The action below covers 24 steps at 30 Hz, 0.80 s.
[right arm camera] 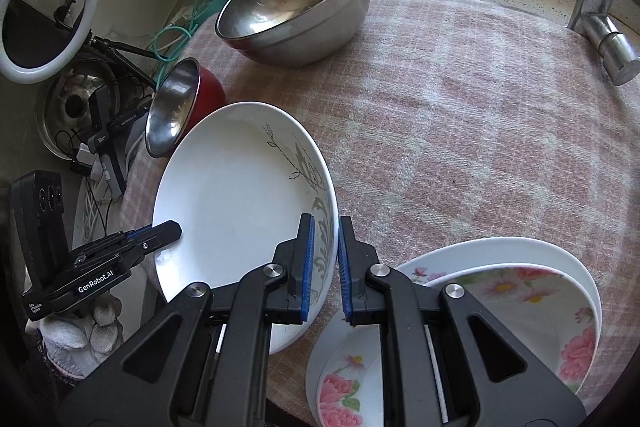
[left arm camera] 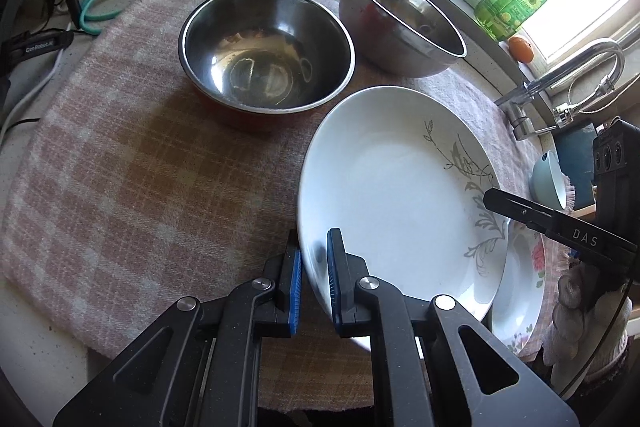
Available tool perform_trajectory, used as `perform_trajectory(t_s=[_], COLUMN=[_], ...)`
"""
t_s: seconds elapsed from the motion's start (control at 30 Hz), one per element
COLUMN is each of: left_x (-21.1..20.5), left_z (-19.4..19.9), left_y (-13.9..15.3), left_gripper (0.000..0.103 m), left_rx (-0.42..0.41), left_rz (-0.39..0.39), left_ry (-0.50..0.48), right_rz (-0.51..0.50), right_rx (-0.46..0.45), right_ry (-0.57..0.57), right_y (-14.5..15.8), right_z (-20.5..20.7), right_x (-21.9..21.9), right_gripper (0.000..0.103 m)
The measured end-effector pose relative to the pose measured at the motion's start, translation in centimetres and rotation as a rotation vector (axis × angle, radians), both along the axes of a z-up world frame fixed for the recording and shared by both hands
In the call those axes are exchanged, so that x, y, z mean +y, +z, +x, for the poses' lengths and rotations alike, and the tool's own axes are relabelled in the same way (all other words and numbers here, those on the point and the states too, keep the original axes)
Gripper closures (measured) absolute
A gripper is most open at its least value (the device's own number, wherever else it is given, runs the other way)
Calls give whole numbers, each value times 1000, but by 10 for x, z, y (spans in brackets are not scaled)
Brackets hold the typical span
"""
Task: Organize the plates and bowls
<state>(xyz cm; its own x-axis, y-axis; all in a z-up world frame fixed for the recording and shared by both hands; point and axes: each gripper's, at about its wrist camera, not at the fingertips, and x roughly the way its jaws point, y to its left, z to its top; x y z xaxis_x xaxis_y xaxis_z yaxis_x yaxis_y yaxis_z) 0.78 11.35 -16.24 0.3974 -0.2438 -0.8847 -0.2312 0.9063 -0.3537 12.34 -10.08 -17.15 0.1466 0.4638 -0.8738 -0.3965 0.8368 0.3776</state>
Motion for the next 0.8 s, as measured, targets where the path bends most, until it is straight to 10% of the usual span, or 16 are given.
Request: perform_trajectory(t_s=[0.8], left_x=[-99], left_z=[23], left_y=[24], left_gripper=[93], left_rx=[-58], left_rz=[-39], left_ry=[-286], right_rz=[-8], right_rx=[-38], right_ry=[-265], right_y=[35], right_z=[-50], right_x=[-132], right_gripper=[91])
